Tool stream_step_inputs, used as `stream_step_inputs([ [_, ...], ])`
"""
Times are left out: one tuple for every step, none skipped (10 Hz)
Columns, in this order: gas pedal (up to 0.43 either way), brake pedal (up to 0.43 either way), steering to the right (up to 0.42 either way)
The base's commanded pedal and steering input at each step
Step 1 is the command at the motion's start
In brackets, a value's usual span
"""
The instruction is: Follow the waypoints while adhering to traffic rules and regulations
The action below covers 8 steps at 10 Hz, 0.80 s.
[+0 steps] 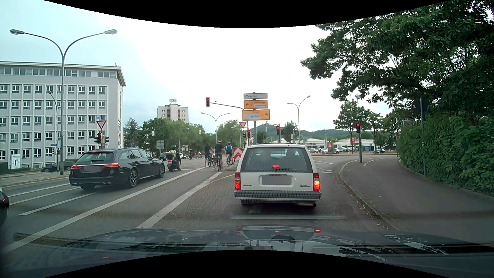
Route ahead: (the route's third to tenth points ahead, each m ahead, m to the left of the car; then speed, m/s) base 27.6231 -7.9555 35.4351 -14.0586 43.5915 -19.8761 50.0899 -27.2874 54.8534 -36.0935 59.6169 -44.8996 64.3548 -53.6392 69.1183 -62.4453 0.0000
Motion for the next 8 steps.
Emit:
stream_step_inputs([
  [0.000, 0.226, 0.062],
  [0.000, 0.226, 0.062],
  [0.000, 0.226, 0.062],
  [0.000, 0.226, 0.062],
  [0.000, 0.226, 0.062],
  [0.000, 0.226, 0.062],
  [0.000, 0.226, 0.062],
  [0.000, 0.226, 0.062],
])
